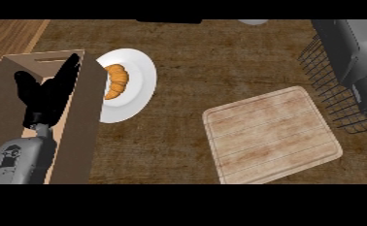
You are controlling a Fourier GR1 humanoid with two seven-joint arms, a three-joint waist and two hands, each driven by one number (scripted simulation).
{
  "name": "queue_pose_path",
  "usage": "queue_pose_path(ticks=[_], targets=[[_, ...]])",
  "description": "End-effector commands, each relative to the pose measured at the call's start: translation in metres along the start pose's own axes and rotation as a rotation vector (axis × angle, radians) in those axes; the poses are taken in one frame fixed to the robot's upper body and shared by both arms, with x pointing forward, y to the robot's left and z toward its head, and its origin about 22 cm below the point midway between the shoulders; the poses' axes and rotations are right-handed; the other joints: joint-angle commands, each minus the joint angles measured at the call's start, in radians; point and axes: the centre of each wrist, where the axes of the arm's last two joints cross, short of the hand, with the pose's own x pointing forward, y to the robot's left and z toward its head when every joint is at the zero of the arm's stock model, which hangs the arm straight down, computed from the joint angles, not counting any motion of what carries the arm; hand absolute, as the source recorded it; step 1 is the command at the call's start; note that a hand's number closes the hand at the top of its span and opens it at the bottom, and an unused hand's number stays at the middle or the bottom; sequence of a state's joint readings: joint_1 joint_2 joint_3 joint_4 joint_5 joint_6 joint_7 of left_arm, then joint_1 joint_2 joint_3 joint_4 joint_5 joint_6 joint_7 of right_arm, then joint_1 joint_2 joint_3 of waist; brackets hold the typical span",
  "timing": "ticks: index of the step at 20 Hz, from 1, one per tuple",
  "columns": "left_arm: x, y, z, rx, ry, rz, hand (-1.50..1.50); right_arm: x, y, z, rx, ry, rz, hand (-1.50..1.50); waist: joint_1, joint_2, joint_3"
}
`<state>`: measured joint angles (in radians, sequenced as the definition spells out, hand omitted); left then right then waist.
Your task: Pick the tomato from the cutting board and place it in the basket
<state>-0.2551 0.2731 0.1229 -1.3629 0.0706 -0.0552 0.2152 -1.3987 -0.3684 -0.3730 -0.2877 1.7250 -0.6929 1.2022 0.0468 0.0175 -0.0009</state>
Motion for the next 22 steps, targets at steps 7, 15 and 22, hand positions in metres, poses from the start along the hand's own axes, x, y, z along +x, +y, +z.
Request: queue_pose_path(ticks=[7, 15, 22], targets=[[-0.012, -0.005, 0.006, 0.027, 0.022, 0.009, 0.0, -0.046, 0.03, -0.004, 0.019, 0.178, -0.042, 1.5, -0.032, -0.013, 0.001], [-0.001, 0.005, 0.004, 0.007, 0.016, 0.007, 0.0, -0.098, 0.043, -0.041, -0.144, 0.305, -0.068, -1.5, -0.021, -0.002, 0.0], [-0.001, -0.013, 0.001, 0.025, 0.003, -0.002, 0.0, -0.114, 0.052, -0.038, -0.076, 0.274, -0.055, -1.5, -0.028, -0.009, 0.001]])
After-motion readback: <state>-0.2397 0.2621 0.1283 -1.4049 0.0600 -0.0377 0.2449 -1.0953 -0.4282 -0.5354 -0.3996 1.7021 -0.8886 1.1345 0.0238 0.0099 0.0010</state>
